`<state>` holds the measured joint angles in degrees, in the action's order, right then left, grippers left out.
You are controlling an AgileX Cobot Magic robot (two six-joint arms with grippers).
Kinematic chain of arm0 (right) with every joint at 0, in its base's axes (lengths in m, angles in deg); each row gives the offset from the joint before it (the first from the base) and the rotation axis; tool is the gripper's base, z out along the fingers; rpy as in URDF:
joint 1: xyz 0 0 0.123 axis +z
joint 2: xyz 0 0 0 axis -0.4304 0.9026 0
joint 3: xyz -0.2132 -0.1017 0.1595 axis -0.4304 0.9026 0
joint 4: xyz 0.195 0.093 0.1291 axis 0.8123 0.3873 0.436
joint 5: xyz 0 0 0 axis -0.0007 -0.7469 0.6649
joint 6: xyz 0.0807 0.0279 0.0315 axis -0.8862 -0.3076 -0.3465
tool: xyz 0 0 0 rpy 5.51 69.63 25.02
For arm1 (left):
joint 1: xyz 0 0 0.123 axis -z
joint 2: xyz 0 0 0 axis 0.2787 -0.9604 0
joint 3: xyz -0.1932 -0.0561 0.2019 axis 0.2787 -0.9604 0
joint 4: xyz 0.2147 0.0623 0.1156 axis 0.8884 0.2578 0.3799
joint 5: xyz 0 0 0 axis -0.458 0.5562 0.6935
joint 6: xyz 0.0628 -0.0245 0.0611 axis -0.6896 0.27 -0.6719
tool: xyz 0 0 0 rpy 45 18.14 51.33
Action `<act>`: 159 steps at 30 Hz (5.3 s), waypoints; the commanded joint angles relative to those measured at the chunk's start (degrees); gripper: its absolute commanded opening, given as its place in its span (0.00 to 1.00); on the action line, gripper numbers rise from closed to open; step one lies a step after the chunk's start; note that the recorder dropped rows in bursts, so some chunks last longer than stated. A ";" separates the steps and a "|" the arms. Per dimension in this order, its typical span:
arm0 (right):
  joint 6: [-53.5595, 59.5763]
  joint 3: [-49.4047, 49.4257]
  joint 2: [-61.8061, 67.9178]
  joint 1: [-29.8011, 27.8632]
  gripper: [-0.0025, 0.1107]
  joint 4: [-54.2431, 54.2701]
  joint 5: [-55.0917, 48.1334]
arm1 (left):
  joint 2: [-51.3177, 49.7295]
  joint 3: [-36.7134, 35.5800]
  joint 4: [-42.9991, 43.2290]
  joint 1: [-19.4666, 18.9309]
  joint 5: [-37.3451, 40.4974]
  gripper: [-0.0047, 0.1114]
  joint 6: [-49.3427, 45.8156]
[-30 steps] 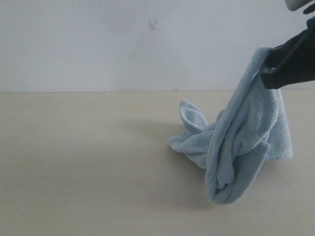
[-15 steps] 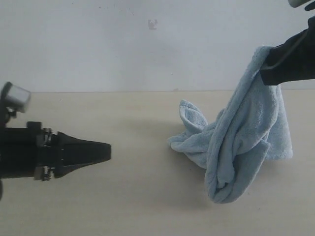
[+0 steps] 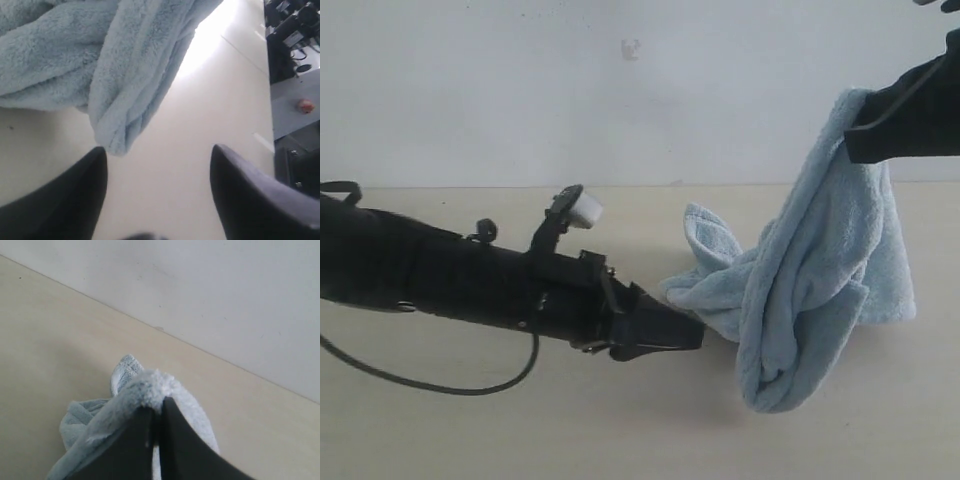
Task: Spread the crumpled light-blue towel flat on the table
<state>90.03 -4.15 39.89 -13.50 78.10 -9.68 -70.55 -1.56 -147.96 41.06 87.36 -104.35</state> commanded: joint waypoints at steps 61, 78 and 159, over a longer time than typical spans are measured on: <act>-4.01 -0.18 -2.98 0.03 0.02 -0.35 -18.60 | 24.44 17.45 82.78 5.02 -10.81 0.07 74.03; -4.66 -0.18 -11.07 0.03 0.02 -2.66 -20.46 | 38.81 17.45 100.34 5.02 0.23 0.07 87.09; -4.37 -0.18 -20.82 0.03 0.02 -2.52 -25.06 | 11.36 -20.03 49.00 21.18 -34.85 0.51 39.94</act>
<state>85.61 -4.15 19.18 -13.41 75.49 -35.73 -58.98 -22.36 -97.64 61.84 51.89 -64.30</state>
